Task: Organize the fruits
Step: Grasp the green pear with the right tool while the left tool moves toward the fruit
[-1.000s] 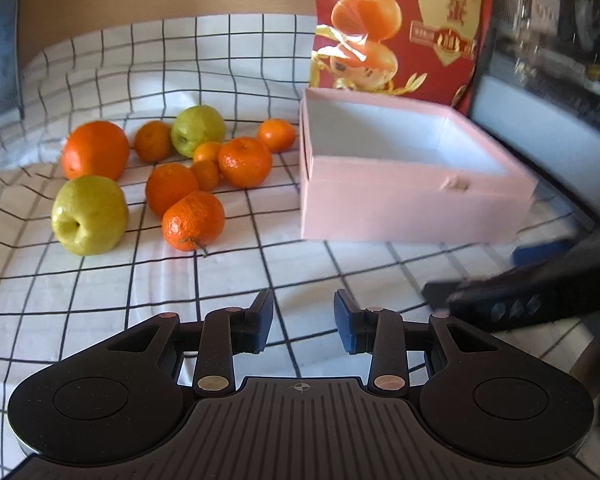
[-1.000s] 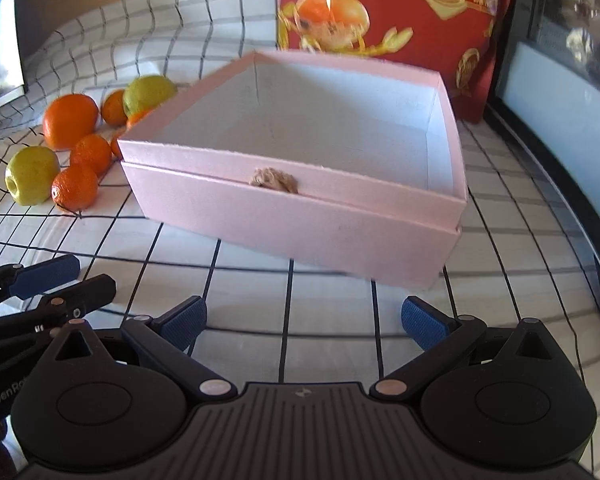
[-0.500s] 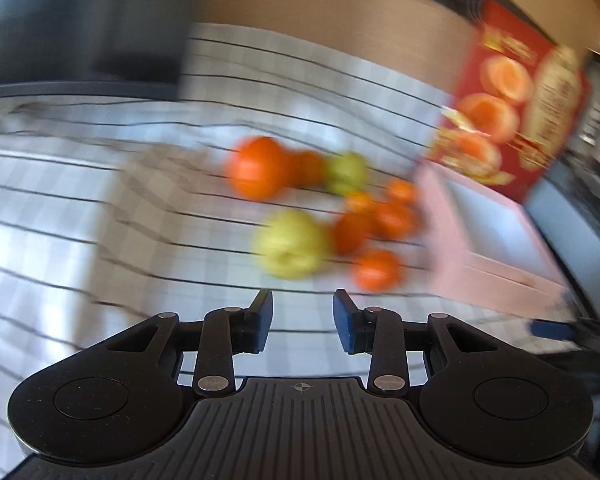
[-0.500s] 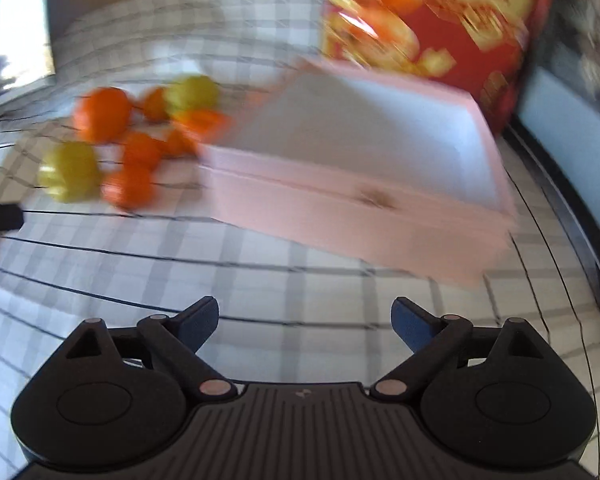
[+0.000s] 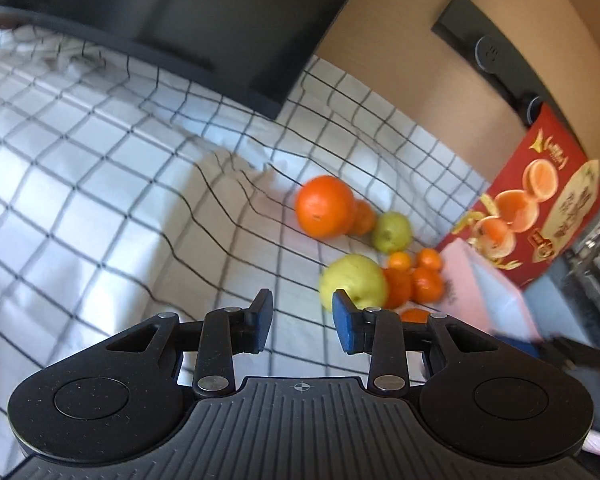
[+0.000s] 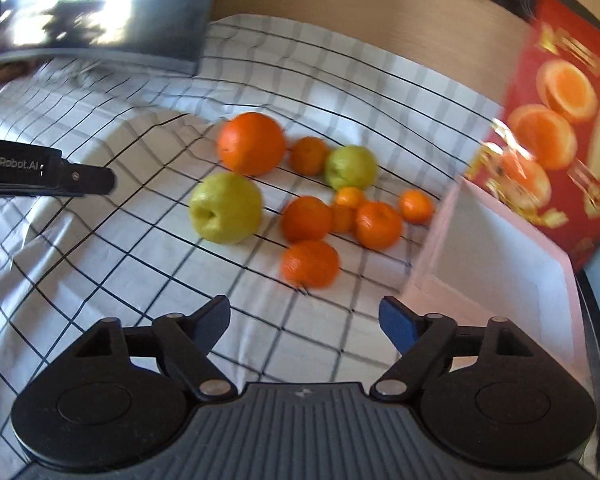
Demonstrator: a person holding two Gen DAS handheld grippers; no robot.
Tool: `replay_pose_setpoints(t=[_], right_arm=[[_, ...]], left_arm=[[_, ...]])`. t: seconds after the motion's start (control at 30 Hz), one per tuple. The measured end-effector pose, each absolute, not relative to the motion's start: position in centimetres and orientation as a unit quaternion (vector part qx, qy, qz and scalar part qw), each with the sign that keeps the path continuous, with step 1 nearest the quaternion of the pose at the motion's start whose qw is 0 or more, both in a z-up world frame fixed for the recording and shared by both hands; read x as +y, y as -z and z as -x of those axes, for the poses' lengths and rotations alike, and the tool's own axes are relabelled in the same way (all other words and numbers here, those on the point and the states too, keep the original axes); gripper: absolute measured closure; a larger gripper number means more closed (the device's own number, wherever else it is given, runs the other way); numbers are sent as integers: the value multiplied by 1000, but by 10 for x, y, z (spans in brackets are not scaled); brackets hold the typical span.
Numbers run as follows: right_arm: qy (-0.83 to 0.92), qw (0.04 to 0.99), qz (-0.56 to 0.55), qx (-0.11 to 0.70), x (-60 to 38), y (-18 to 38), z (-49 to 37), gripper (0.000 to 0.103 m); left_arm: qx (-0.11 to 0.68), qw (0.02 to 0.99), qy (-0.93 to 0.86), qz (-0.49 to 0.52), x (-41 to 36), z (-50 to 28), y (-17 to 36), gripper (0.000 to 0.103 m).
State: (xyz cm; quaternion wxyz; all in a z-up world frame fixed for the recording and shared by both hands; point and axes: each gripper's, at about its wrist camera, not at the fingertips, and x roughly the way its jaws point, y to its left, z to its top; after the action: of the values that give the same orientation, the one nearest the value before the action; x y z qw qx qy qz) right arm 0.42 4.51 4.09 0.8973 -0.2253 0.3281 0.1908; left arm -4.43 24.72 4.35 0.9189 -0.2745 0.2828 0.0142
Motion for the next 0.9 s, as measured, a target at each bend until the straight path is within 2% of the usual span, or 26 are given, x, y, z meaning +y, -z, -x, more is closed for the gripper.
replay_pose_setpoints(t=[0.1,0.23,0.33,0.4,0.43,0.53,0.8,0.9], right_arm=[[-175,903,244,307,54,-33,-19,23],[-176,895,242,332,60,-21,-48,41],[-212,902,199,318,60,-34,-51,40],[-244,903,172,310,64,-43,-53,35],[-259,900,163,309,68,-46,-56,28],[-289,893,147,311,89,-48,-68,25],[-273,868,156,384,128,-16,-106,25],[-281,859,145,403,121,-9,-102,30]], left_arm=[[299,909,-29,290,241,49,-33,66],[318,905,-30,280,236,45,-33,66],[311,908,-43,277,238,44,-44,66],[308,910,-49,274,242,44,-52,66],[309,911,-55,267,244,44,-56,66],[314,911,-78,255,252,48,-63,66],[317,904,-122,259,267,72,-70,66],[322,902,-127,257,268,77,-70,66]])
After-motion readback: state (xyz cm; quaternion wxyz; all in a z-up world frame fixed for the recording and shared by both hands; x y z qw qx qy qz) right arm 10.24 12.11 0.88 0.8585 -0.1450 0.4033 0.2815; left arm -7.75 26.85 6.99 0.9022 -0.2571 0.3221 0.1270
